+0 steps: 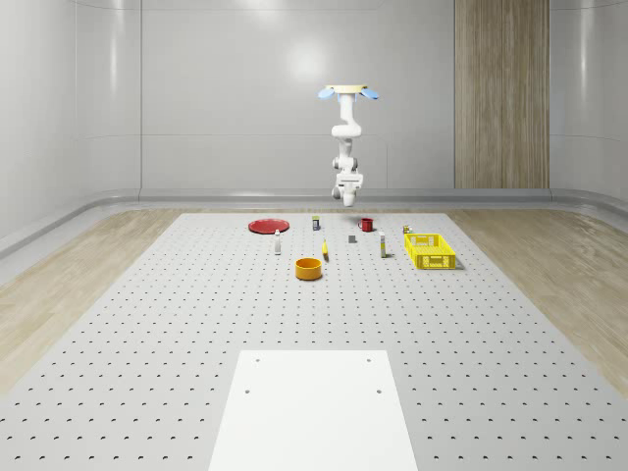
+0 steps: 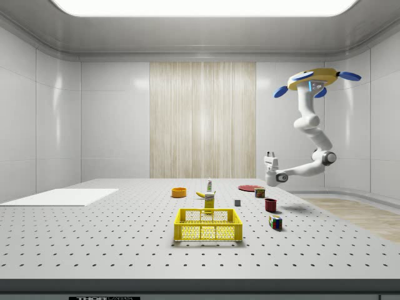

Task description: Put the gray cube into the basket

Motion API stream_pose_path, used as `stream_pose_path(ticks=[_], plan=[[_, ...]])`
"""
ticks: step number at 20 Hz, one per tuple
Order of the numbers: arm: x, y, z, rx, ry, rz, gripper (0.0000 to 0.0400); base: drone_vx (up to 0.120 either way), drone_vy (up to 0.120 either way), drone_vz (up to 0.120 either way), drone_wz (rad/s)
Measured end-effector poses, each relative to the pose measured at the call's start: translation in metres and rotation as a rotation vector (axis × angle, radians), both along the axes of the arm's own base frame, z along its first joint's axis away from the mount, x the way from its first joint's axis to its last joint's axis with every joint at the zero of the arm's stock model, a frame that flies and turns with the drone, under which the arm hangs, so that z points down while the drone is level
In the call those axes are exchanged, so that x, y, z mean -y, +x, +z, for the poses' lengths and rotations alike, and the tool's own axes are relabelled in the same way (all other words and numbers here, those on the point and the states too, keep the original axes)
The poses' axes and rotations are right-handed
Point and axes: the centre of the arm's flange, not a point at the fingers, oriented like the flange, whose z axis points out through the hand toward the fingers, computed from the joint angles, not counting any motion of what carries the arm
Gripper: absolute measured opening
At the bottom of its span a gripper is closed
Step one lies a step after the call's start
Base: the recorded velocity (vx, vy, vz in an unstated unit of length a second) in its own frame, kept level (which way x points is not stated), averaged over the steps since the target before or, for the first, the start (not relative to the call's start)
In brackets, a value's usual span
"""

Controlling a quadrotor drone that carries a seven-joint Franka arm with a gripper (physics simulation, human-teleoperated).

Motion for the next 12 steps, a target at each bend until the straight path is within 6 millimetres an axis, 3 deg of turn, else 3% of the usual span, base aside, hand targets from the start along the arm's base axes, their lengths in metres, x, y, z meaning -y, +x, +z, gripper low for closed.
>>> stream_pose_path(ticks=[7, 12], plan=[[-0.008, -0.001, -0.001, 0.005, -0.076, -0.002, 0.0400, 0.120, 0.000, 0.000, 0.000], [-0.022, -0.001, -0.003, 0.009, -0.221, -0.006, 0.0400, 0.120, 0.000, -0.008, 0.000]])
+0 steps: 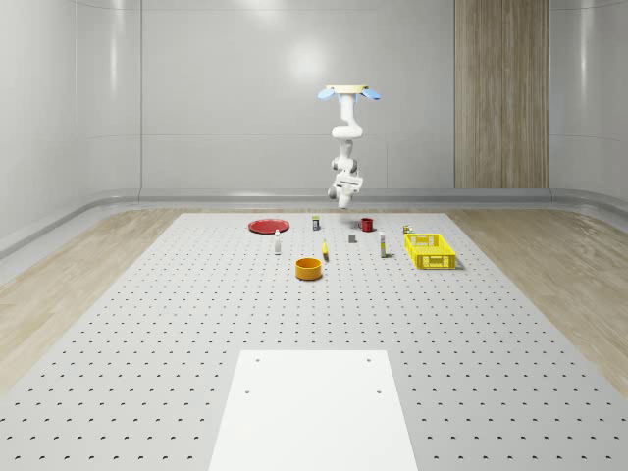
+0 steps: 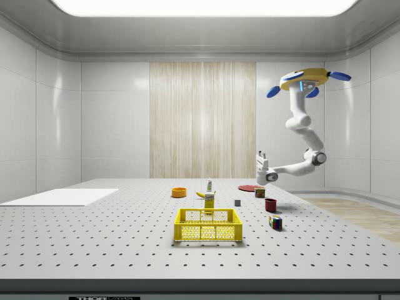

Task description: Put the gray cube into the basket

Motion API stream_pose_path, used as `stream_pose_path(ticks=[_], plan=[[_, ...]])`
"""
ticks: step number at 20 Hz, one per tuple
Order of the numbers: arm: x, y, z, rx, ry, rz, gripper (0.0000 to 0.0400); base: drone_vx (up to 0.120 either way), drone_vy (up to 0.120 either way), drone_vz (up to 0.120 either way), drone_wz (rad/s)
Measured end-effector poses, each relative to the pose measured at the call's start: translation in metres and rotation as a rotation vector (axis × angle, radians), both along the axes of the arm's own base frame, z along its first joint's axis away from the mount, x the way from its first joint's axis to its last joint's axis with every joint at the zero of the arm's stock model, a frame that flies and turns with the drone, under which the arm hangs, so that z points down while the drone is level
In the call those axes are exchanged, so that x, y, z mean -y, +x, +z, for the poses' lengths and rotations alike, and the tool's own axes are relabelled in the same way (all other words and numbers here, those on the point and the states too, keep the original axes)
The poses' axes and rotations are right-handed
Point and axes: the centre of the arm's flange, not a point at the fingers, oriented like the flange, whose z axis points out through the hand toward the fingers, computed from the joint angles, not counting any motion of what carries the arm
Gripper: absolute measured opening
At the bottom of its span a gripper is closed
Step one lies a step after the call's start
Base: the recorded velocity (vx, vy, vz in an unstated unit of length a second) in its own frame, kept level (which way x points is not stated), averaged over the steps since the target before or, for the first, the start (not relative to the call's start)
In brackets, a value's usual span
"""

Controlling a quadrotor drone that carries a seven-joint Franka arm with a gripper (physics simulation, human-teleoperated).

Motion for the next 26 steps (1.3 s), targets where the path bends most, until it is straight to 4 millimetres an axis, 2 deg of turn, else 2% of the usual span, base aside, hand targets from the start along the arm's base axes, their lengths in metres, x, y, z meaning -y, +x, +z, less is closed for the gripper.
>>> stream_pose_path(ticks=[4, 7, 9, 12, 15, 18, 22, 26], plan=[[-0.022, 0.000, -0.009, 0.002, -0.240, -0.007, 0.0400, 0.120, 0.000, -0.060, 0.000], [-0.046, 0.000, -0.027, 0.003, -0.541, -0.017, 0.0400, 0.120, 0.000, -0.107, 0.000], [-0.062, 0.001, -0.049, 0.004, -0.814, -0.025, 0.0400, 0.120, 0.000, -0.120, 0.000], [-0.074, 0.003, -0.096, 0.003, -1.309, -0.042, 0.0400, 0.120, 0.000, -0.120, 0.000], [-0.061, 0.004, -0.144, 0.001, -1.815, -0.060, 0.0400, 0.120, 0.000, -0.120, 0.000], [-0.035, 0.005, -0.175, -0.001, -2.217, -0.074, 0.0400, 0.120, 0.000, -0.120, 0.000], [-0.007, 0.006, -0.191, -0.002, -2.551, -0.081, 0.0400, 0.120, 0.000, -0.120, 0.000], [0.009, 0.006, -0.195, -0.003, -2.721, -0.082, 0.0400, 0.120, 0.000, -0.120, 0.000]])
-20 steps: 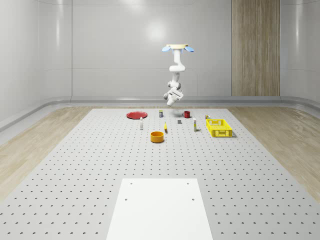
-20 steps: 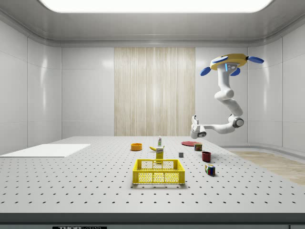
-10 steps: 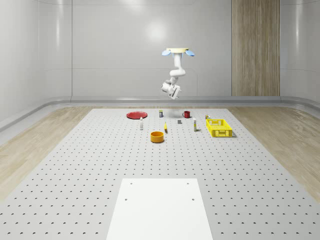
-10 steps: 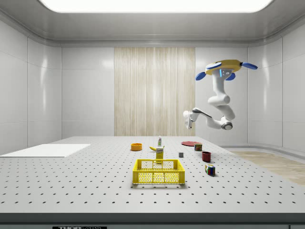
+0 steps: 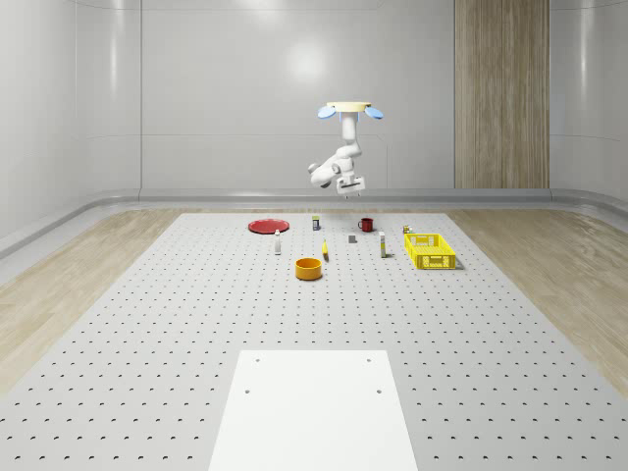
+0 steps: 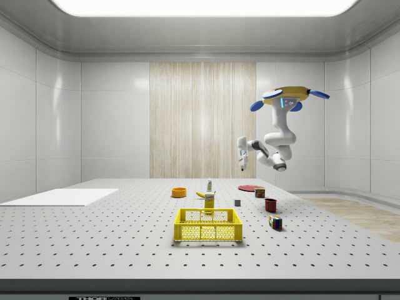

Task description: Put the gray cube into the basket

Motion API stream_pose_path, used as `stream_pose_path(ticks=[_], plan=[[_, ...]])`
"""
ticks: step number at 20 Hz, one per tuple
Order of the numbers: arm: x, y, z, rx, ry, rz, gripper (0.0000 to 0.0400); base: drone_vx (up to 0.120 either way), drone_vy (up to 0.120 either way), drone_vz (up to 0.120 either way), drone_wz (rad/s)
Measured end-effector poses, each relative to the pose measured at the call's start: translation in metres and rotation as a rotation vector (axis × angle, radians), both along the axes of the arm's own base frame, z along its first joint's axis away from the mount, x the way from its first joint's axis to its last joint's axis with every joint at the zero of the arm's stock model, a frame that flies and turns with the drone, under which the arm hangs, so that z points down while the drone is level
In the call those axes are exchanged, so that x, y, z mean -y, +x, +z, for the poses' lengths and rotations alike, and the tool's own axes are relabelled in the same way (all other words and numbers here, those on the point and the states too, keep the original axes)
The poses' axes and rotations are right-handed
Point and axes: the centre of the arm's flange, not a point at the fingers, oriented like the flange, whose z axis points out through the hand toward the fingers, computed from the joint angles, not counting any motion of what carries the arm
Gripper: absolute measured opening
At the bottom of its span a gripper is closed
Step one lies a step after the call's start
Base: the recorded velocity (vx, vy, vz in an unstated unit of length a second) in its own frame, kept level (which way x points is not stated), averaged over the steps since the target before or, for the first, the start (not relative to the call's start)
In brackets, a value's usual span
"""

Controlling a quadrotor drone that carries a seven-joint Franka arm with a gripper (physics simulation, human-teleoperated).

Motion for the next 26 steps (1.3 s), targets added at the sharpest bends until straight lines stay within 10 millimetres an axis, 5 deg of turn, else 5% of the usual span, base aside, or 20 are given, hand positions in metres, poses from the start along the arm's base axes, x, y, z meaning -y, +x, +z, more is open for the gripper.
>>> stream_pose_path(ticks=[4, 8, 26], plan=[[0.008, 0.000, -0.001, -0.003, -0.084, -0.002, 0.0400, 0.120, -0.010, -0.120, 0.000], [0.012, 0.000, -0.002, -0.004, -0.124, -0.003, 0.0400, 0.000, -0.090, -0.020, 0.000], [0.016, 0.000, -0.002, -0.005, -0.161, -0.004, 0.0400, 0.013, 0.000, -0.120, 0.000]])
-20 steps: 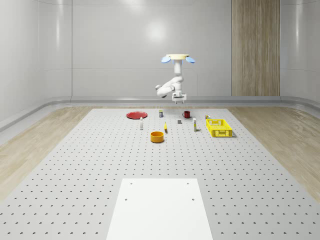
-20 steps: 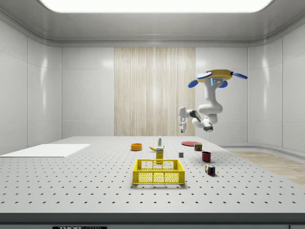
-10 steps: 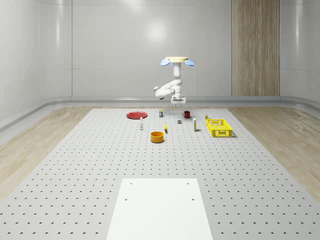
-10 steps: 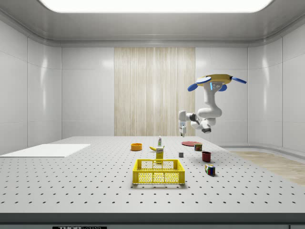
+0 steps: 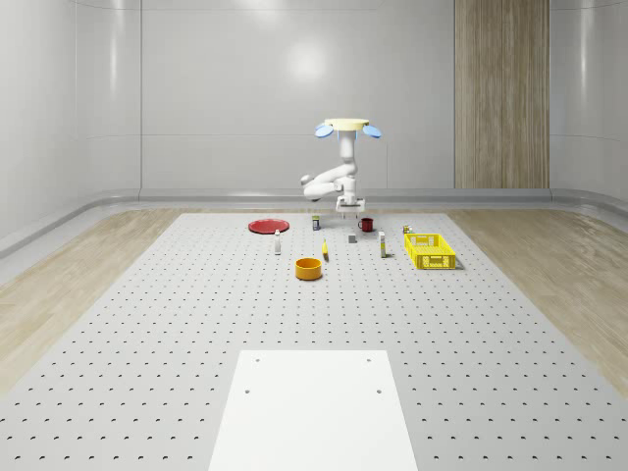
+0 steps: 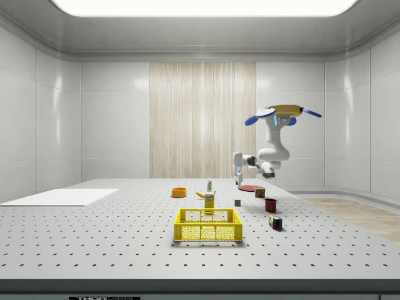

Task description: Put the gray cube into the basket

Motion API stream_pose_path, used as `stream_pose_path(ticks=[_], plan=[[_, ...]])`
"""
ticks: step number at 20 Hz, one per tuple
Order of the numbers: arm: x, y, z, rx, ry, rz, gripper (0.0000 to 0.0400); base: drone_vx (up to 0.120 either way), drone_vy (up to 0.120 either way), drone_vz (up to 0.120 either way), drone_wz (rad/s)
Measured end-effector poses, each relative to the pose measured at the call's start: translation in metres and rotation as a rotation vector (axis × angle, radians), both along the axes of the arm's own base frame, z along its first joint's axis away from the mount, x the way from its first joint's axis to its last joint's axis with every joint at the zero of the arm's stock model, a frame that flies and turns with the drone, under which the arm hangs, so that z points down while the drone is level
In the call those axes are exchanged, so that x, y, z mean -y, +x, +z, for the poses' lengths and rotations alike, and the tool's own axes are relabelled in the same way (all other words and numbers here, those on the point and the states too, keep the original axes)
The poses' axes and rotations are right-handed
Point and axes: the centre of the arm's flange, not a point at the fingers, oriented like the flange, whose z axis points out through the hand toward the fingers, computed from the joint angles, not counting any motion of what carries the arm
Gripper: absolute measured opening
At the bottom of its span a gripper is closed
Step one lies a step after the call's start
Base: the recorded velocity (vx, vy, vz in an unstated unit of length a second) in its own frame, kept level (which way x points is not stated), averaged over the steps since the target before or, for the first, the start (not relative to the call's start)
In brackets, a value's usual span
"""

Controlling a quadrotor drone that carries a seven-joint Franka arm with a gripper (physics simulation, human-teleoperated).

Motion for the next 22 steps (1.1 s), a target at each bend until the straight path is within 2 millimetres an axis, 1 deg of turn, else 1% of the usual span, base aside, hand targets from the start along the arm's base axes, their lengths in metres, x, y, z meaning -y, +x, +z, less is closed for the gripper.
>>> stream_pose_path(ticks=[1, 3, 10, 14, 17, 22], plan=[[0.000, 0.000, 0.000, 0.000, 0.000, 0.000, 0.0400, 0.000, 0.000, -0.120, 0.000], [0.000, 0.000, 0.000, 0.000, -0.001, 0.000, 0.0400, 0.000, 0.080, -0.120, 0.000], [0.000, 0.000, 0.000, 0.000, -0.001, 0.000, 0.0400, 0.000, 0.000, -0.120, 0.000], [0.000, 0.000, 0.000, 0.000, -0.001, 0.000, 0.0400, 0.090, 0.000, -0.120, 0.000], [0.000, 0.000, 0.002, 0.000, -0.001, 0.000, 0.0400, 0.000, 0.000, 0.000, 0.000], [0.000, 0.000, 0.019, 0.000, -0.001, 0.000, 0.0400, 0.000, 0.000, 0.000, 0.000]])
